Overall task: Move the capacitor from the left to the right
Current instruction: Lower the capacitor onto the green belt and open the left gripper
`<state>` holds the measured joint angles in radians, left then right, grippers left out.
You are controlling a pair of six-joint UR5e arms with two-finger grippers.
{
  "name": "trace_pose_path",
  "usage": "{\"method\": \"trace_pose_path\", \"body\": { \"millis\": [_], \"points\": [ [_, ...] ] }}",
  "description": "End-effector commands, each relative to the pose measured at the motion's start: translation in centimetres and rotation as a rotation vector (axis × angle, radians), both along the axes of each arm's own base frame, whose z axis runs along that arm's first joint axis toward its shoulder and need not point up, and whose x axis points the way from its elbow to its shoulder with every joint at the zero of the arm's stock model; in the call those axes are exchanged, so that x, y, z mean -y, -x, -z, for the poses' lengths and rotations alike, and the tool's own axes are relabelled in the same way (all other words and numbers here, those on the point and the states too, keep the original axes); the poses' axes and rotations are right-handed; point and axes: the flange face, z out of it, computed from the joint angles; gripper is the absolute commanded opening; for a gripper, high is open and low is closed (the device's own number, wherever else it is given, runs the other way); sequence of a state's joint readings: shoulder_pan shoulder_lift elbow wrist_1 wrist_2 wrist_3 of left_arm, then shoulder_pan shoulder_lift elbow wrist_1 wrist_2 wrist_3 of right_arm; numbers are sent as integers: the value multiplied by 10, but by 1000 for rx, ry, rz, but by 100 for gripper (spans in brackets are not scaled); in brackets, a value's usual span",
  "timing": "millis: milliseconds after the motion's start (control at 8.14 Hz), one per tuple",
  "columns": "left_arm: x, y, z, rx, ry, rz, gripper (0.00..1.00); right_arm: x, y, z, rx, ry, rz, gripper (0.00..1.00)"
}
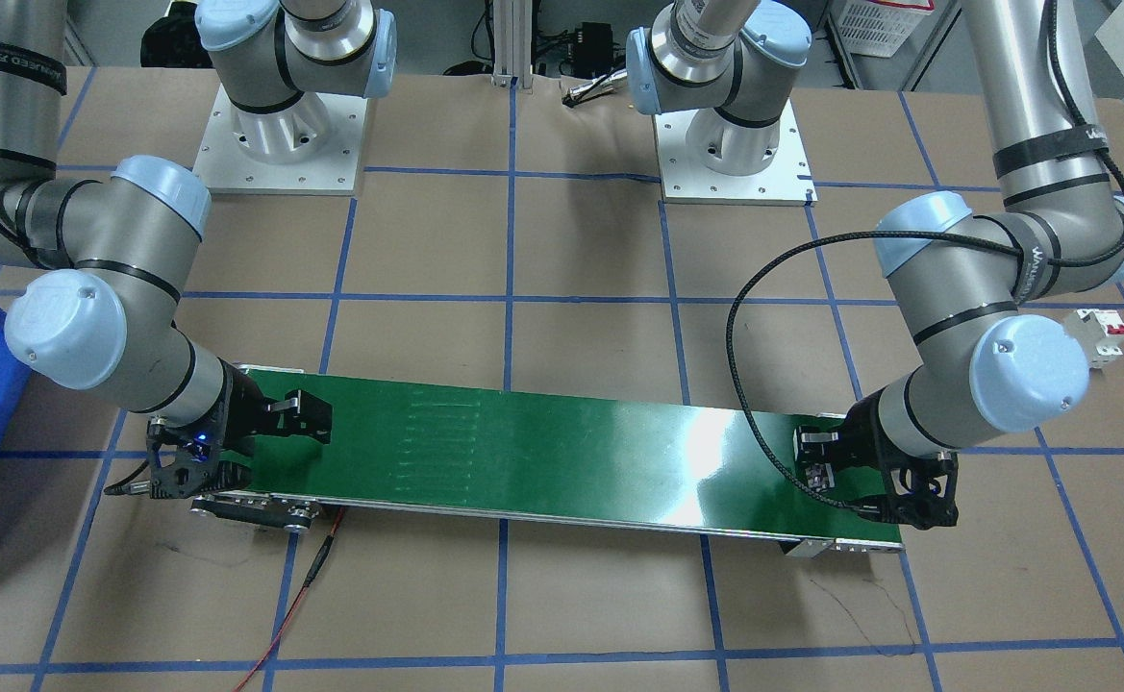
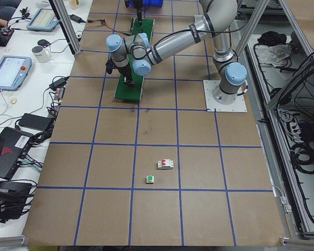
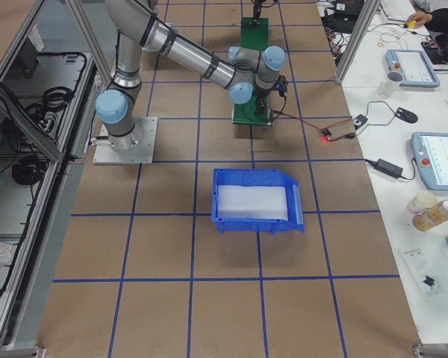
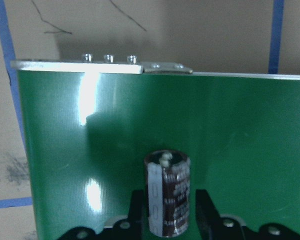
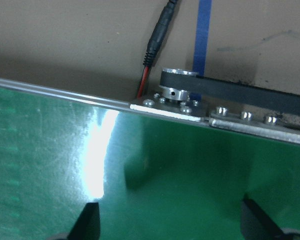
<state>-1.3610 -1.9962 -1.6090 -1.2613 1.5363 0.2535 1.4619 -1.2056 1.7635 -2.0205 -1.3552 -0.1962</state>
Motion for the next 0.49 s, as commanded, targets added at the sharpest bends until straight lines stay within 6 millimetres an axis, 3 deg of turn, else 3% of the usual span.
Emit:
{"method": "trace_pose_path", "body": {
  "millis": [0,123,246,369],
  "points": [
    [-2,1,9,-2,-12,-16,78,1,0,0,-1,1,0,100],
    [-3,4,1,10,-3,-88,92,0,0,0,-1,-1,0,100],
    [-3,13,-7,20,0,-137,99,1,0,0,-1,1,0,100],
    [-3,21,-18,26,14,-133,100,1,0,0,-1,1,0,100]
  ]
}}
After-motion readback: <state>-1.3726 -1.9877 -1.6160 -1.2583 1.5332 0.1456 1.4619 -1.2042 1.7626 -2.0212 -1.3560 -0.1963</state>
